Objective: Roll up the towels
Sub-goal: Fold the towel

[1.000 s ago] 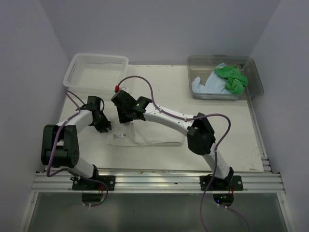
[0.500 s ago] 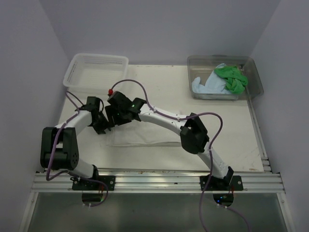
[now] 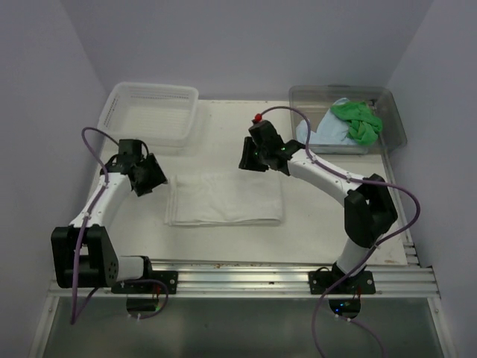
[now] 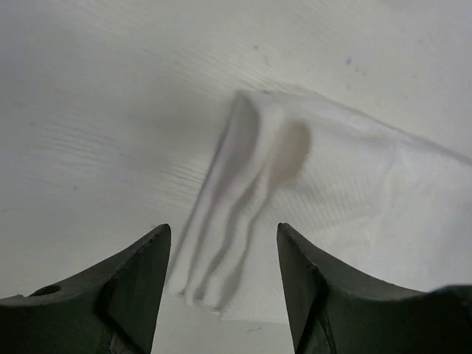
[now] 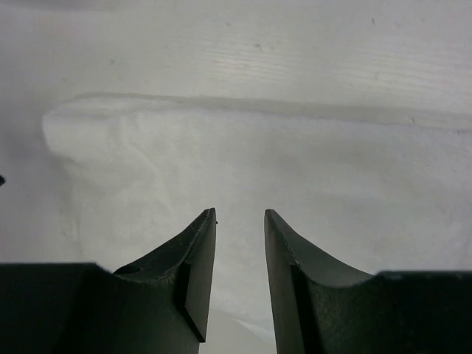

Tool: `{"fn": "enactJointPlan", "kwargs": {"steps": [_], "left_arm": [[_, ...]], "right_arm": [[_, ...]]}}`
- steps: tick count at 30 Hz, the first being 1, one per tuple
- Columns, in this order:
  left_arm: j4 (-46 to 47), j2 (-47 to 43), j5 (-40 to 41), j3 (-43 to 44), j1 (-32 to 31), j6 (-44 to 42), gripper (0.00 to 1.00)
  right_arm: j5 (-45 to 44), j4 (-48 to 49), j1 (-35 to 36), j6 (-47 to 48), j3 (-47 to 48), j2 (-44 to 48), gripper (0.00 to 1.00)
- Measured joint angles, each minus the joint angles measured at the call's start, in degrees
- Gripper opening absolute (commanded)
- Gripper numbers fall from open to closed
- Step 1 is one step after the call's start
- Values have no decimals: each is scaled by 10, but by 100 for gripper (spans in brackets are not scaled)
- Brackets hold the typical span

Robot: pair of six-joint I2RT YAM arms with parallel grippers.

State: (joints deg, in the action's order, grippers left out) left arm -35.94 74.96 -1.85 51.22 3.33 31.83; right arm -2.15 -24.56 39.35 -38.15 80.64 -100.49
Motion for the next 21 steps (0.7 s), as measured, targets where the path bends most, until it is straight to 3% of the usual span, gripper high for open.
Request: {"fn": "enactJointPlan", "kwargs": {"steps": [6, 14, 21], "left_arm": [[24, 47, -46, 16, -95, -22, 57], [29, 115, -63, 17, -95, -47, 58], [46, 141, -74, 17, -95, -51, 51]], "right_arm": [[-5, -9, 6, -12, -75, 6, 36], [-10, -7, 17, -13, -75, 8, 36], [-14, -7, 15, -13, -75, 8, 36]]}}
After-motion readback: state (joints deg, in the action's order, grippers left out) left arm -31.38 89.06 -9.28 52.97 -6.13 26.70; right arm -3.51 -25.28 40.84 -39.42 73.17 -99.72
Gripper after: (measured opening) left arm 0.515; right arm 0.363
